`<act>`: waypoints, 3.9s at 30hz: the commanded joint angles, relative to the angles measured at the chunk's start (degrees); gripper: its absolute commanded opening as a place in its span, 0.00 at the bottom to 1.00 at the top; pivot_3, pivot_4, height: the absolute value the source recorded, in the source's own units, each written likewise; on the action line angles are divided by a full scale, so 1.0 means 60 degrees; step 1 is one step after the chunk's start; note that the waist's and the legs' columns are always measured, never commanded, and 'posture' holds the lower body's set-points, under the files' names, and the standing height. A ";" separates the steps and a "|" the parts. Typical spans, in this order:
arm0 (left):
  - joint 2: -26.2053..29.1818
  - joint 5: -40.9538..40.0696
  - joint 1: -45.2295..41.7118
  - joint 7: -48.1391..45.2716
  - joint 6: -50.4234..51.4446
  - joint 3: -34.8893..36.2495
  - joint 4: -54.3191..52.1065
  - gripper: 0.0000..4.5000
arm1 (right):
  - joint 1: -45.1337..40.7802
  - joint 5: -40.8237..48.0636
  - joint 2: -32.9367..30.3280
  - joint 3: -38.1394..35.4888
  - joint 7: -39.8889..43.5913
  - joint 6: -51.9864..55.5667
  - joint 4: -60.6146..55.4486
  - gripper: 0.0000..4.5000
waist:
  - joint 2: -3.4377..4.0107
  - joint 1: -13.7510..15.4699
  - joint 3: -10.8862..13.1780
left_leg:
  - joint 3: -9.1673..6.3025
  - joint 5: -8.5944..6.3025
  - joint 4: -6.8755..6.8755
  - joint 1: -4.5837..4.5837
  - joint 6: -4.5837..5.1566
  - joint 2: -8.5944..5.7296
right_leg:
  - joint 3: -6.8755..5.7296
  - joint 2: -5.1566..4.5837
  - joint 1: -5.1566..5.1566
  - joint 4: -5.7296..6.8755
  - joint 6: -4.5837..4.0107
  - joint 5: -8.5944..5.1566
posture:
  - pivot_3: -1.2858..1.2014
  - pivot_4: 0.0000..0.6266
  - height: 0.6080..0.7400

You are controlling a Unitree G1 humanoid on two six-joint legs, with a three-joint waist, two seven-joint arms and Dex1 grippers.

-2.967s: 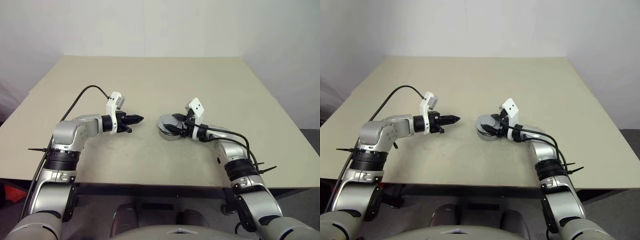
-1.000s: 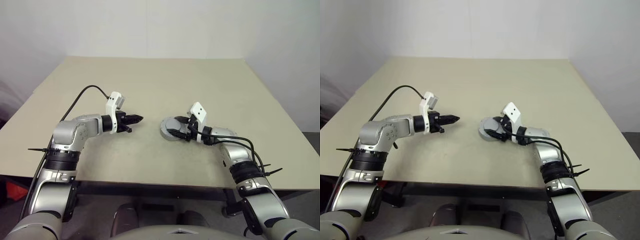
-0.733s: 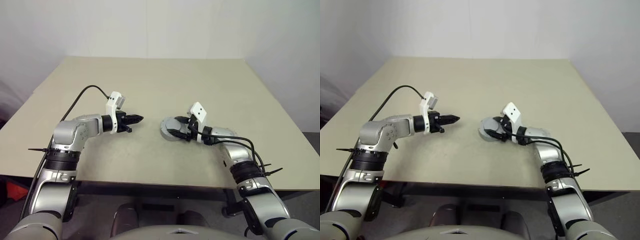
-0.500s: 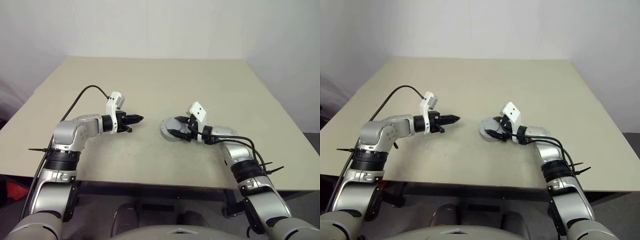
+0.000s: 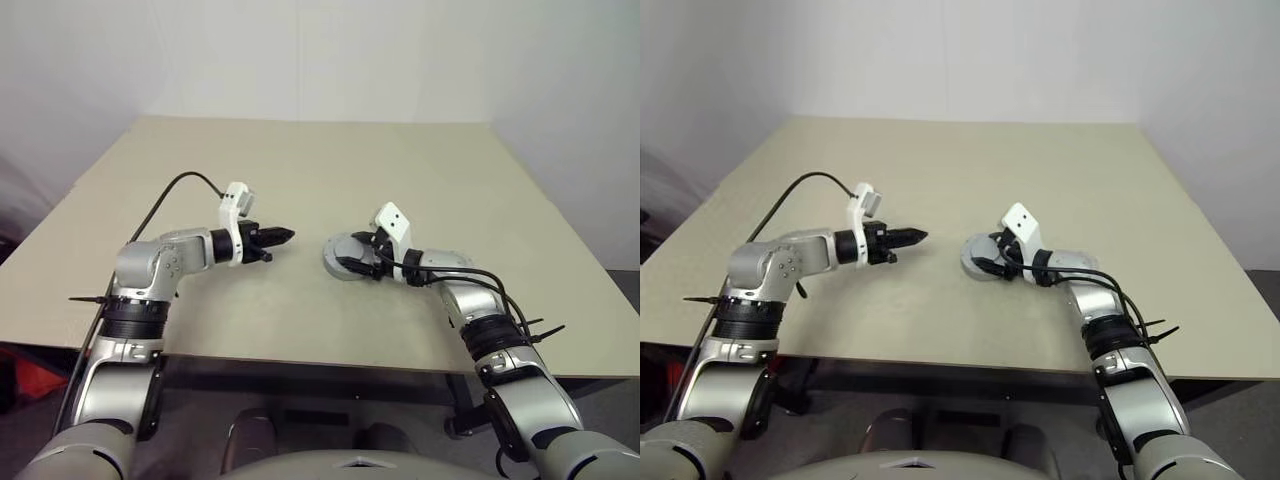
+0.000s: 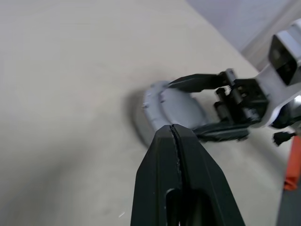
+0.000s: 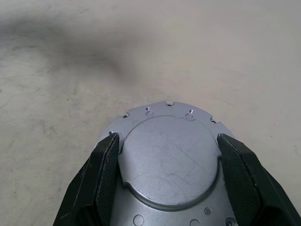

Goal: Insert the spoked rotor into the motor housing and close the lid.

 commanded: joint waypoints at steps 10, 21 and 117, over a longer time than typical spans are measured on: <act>-0.1865 -0.0108 -0.1569 0.0693 0.0349 0.0215 0.2363 0.00 | 0.0357 -0.0639 -0.0316 0.0278 -0.0194 0.0359 0.0428 0.71 | -0.0006 -0.0007 -0.0002 | 0.0000 0.0000 -0.0006 -0.0006 0.0000 -0.0004 | -0.0007 0.0007 -0.0006 -0.0015 0.0003 -0.0001 | 0.52 0.00 1.00; -0.2255 0.0960 -0.2634 0.1410 0.0075 0.0077 0.4958 0.00 | 0.0482 -0.0603 -0.0337 0.0170 -0.0322 0.0421 0.0120 0.71 | -0.0007 -0.0002 -0.0002 | -0.0001 0.0000 -0.0048 -0.0013 0.0001 -0.0003 | -0.0012 0.0010 -0.0006 -0.0079 0.0007 -0.0003 | 0.52 0.00 1.00; -0.2183 0.0951 -0.1913 0.0764 0.1814 -0.0303 0.3331 0.00 | -0.0986 0.5285 -0.0806 -0.5317 -0.2636 1.2911 -0.0354 1.00 | 0.0010 0.0536 0.0002 | 0.0007 0.0074 -0.0087 -0.0110 -0.0112 -0.0004 | -0.0022 0.0005 -0.0134 0.0016 -0.0059 0.0046 | 0.52 0.00 1.00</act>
